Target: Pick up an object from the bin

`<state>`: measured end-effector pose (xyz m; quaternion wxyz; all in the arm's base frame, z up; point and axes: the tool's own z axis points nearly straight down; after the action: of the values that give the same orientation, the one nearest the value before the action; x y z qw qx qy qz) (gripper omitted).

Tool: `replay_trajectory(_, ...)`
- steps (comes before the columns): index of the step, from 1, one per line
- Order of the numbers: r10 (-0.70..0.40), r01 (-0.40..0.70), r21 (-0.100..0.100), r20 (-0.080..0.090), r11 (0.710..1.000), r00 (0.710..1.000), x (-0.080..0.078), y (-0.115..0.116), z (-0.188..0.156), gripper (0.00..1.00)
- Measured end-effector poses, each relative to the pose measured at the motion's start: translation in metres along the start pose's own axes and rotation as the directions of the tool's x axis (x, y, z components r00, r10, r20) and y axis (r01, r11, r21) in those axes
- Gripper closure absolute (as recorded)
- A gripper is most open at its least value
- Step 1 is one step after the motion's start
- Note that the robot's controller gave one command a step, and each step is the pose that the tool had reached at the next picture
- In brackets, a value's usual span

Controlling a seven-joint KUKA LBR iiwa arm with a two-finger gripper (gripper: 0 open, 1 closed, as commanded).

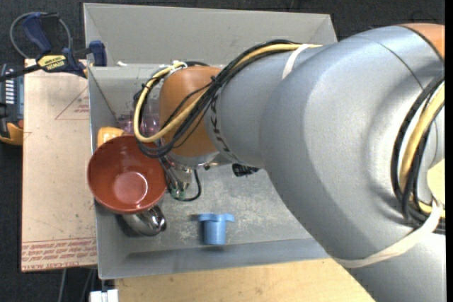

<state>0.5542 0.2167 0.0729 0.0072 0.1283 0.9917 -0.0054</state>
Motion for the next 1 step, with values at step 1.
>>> replay_trajectory(1, 0.0, 0.0, 0.002, -0.005, 1.0, 1.0, 0.0014, -0.0011, -0.0105, 1.0)
